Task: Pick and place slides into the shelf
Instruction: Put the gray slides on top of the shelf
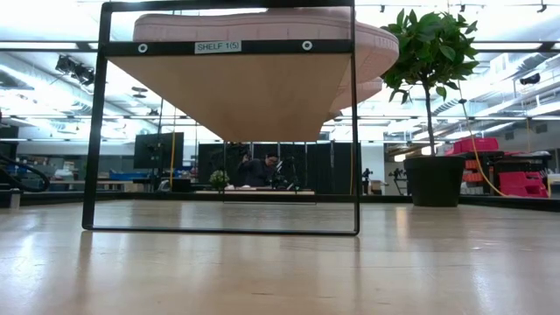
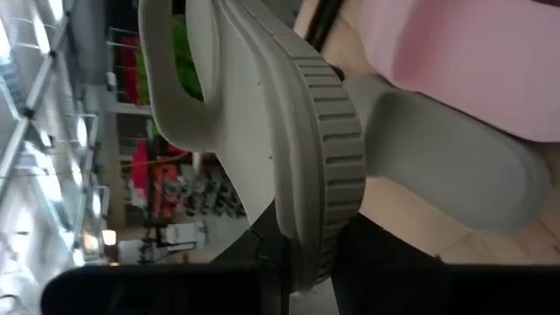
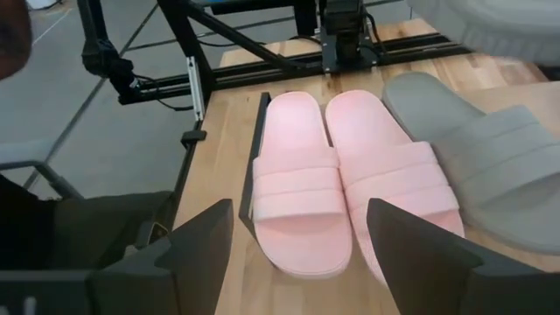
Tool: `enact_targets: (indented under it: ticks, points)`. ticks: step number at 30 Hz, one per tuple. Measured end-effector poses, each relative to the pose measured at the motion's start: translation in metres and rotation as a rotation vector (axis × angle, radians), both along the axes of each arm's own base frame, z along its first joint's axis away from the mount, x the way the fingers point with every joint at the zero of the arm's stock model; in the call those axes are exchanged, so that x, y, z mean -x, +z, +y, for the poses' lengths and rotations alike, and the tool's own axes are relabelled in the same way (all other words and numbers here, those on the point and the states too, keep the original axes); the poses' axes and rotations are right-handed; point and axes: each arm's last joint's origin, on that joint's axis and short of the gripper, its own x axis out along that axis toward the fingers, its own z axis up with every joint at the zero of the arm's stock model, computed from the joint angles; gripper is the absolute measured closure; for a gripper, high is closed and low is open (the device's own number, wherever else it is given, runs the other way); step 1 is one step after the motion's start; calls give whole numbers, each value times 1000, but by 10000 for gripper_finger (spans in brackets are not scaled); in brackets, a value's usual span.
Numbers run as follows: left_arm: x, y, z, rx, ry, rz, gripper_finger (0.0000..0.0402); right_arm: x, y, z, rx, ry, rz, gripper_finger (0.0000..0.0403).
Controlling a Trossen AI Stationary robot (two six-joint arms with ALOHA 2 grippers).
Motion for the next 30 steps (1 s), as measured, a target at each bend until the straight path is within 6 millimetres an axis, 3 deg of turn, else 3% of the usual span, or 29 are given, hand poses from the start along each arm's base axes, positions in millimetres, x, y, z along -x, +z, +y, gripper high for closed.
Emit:
enact_targets:
  ticks: [6,17,30]
  points:
    - [-3,-1,24,68,67,-6,349,-8,-1,2,26,10,-23,134]
    - [-18,-21,69,-56,228,232,349,-16,-6,7,62,53,-8,134]
    - [-52,-47,99,-267,272,504,349,-15,-6,10,123,104,-20,134]
